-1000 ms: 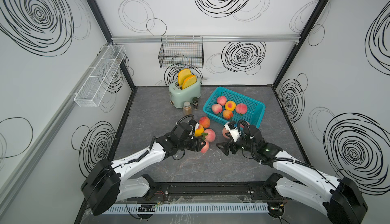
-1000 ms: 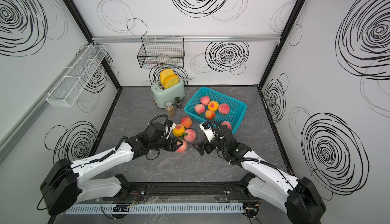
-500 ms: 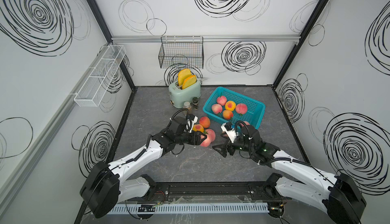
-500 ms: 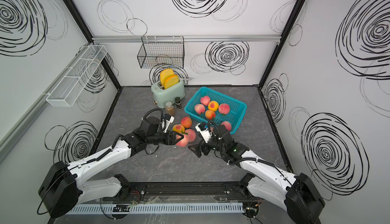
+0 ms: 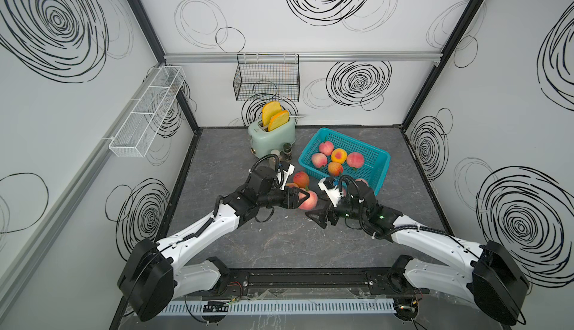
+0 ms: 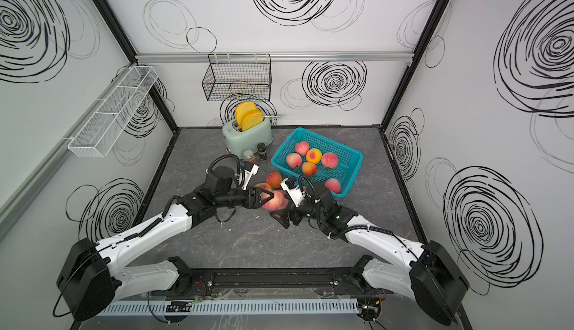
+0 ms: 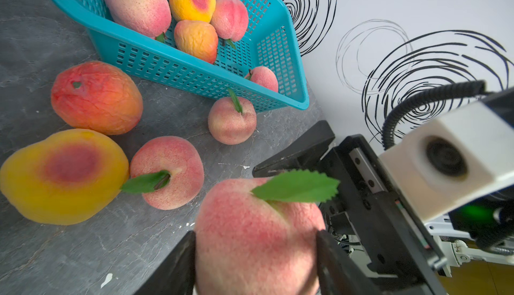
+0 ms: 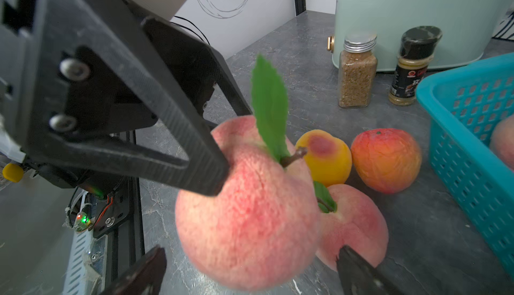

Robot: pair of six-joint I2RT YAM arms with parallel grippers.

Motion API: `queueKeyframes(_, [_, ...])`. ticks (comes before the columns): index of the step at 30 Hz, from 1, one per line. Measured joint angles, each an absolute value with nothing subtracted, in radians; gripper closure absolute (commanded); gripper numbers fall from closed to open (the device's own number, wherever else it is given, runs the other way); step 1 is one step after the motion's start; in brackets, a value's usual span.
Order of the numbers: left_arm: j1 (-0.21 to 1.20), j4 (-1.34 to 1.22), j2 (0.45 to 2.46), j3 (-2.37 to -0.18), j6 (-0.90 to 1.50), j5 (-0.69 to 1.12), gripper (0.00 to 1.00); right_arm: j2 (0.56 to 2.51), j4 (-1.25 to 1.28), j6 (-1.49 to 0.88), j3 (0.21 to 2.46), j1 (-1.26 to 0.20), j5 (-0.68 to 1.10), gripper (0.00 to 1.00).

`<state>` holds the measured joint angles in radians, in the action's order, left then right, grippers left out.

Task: Put the peaches into the basket
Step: Pick up the peach from the center of the board.

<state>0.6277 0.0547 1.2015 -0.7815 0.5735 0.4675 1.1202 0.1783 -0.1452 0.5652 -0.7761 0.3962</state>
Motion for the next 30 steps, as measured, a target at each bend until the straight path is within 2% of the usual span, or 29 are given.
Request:
queueKeyframes(8, [0.637, 0.050, 1.201, -0.781, 0.577, 0.476, 0.37, 1.174, 0.229, -0.149, 0.601, -0.778, 0.397, 0.00])
queueKeyframes(13, [0.641, 0.049, 1.201, -0.781, 0.578, 0.480, 0.37, 1.195, 0.248, -0.150, 0.604, -0.781, 0.399, 0.04])
queueKeyframes(24, [0.643, 0.033, 1.206, -0.781, 0.587, 0.487, 0.37, 1.209, 0.278, -0.159, 0.604, -0.785, 0.419, 0.25])
queueKeyframes(30, [0.643, 0.031, 1.208, -0.781, 0.588, 0.485, 0.37, 1.209, 0.278, -0.162, 0.604, -0.786, 0.421, 0.30])
